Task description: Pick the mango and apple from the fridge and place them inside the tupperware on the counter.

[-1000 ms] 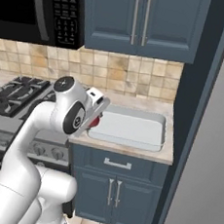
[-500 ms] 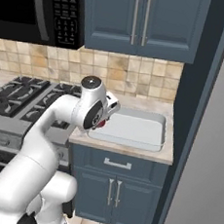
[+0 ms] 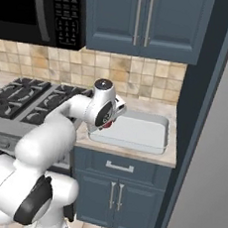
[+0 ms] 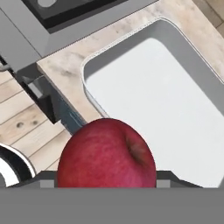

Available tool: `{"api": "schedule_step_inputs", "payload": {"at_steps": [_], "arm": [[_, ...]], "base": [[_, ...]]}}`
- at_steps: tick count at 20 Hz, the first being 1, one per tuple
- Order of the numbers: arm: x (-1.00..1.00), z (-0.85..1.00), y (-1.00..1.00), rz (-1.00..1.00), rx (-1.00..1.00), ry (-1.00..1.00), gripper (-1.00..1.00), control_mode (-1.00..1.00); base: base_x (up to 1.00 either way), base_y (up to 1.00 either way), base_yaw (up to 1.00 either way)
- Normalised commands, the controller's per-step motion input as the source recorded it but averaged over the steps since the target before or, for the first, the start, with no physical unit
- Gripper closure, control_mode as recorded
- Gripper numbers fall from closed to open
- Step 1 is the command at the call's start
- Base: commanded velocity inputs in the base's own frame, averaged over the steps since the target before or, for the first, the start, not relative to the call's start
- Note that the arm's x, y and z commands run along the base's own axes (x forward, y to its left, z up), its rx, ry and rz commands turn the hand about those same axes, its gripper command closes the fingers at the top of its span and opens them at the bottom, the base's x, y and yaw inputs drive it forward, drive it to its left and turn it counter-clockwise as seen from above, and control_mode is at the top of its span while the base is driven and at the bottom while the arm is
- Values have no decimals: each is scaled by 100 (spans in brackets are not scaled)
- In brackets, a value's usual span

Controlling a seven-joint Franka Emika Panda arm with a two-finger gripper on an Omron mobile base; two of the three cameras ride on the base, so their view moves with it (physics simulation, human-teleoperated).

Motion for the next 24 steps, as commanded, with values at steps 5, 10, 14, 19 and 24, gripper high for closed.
{"api": "schedule_step_inputs", "payload": {"at_steps": [5,10,14,19,24], "arm": [[61,-25,0,0,0,0,100,-100],[48,-26,0,0,0,0,100,-100],[36,-32,0,0,0,0,100,-100],[34,-32,0,0,0,0,100,-100],[39,-31,-1,0,0,0,100,-100]], "base": [[0,0,0],[0,0,0],[0,0,0],[0,0,0],[0,0,0]]}}
